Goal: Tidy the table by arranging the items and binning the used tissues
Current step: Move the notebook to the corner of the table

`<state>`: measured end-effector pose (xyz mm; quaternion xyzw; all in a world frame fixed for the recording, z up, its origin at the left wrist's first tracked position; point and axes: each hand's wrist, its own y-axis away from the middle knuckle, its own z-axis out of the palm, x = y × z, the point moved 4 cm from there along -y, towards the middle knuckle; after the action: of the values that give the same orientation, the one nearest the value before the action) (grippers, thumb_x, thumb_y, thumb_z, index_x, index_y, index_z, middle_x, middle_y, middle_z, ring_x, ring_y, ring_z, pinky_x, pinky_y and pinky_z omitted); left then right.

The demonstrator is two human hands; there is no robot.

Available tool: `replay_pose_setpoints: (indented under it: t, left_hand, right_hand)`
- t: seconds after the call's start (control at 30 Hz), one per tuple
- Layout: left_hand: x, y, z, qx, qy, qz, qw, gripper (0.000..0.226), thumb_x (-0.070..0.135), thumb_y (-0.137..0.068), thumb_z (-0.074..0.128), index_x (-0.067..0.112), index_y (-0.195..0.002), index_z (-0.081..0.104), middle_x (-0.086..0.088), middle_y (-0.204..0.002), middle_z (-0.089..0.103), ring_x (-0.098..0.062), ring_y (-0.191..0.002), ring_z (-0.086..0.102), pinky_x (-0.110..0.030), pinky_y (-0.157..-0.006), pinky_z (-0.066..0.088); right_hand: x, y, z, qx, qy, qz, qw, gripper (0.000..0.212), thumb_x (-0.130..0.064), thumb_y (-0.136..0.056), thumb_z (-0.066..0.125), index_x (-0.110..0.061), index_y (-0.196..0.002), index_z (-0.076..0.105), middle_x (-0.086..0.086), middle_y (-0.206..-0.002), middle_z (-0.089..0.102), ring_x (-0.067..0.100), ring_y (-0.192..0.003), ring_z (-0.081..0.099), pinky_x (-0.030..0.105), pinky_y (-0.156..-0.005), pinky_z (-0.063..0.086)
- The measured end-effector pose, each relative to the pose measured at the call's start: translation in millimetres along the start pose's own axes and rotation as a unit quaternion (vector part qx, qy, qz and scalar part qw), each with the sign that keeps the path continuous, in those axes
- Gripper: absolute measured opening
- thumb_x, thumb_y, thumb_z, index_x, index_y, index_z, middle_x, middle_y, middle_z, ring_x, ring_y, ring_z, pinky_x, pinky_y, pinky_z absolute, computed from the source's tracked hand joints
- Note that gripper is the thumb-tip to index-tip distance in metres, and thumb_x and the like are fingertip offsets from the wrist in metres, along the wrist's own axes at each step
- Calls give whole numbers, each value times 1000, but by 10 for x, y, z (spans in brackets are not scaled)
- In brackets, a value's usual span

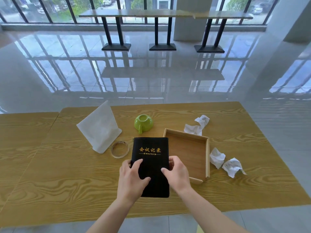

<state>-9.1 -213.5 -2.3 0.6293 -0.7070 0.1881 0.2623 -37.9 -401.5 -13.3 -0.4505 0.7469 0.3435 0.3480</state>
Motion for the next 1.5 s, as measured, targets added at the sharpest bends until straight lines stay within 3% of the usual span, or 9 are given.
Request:
replay_pose_setpoints:
  t: [0.23,0.33,0.4,0.53,0.87,1.07,1.33,1.5]
  left_hand:
    - [405,-125,200,-18,-3,21,1000,76,39,-73,80,32,-139,45,-8,-135,39,-25,-130,36,-37,-104,39]
    - [482,-222,202,-17,-7,24,1000,76,40,-73,80,32,-140,44,-10,-138,38,-27,-132,34,-37,-106,37]
    - [615,-535,222,-53,-11,80,995,77,40,-74,79,32,-141,43,-10,-139,36,-27,-132,33,-37,-106,36]
    - [758,-542,279,-53,-28,95,994,77,41,-74,77,31,-142,42,-10,-137,38,-27,-129,35,-36,-106,36]
    - [1156,-1034,528,-130,-24,192,972,76,41,-76,76,31,-143,41,-9,-136,38,-26,-128,35,-37,-105,38]
    - [1616,-1176,796,-147,-33,224,963,75,43,-77,75,31,-142,40,-9,-132,40,-25,-123,39,-37,-102,42]
    - [2355,-1376,1437,-153,-51,225,961,74,42,-76,75,30,-141,42,-9,-133,38,-27,-125,37,-37,-101,42]
    - [2811,-1461,1903,-168,-52,221,959,74,43,-77,73,30,-142,39,-8,-131,38,-26,-125,37,-37,-103,40]
  right_hand:
    - [116,-118,-459,49,-3,-12,999,43,-19,-82,77,-31,-116,54,-15,-94,66,3,-85,63,16,-71,51]
    - [97,-173,-514,47,5,-16,999,45,-19,-81,78,-29,-118,55,-13,-95,66,5,-86,63,21,-74,53]
    - [65,-295,-617,110,-7,11,994,46,-19,-81,78,-28,-119,55,-12,-96,66,7,-87,64,25,-77,56]
    - [131,-312,-727,116,8,15,993,44,-20,-81,78,-32,-116,55,-15,-88,65,1,-81,63,11,-62,48]
    - [163,-417,-1029,214,-12,101,972,45,-19,-81,78,-29,-120,57,-21,-85,61,-6,-78,60,7,-59,42]
    - [391,-554,-1411,247,-36,129,960,43,-17,-82,76,-26,-119,58,-12,-90,66,4,-84,64,16,-67,48]
    - [849,-941,-2150,255,-41,138,956,40,-16,-82,76,-26,-117,59,-9,-85,65,7,-79,63,12,-59,41]
    - [1213,-1158,-2630,249,-34,154,956,42,-17,-82,75,-26,-119,59,-8,-83,66,7,-76,64,18,-61,46]
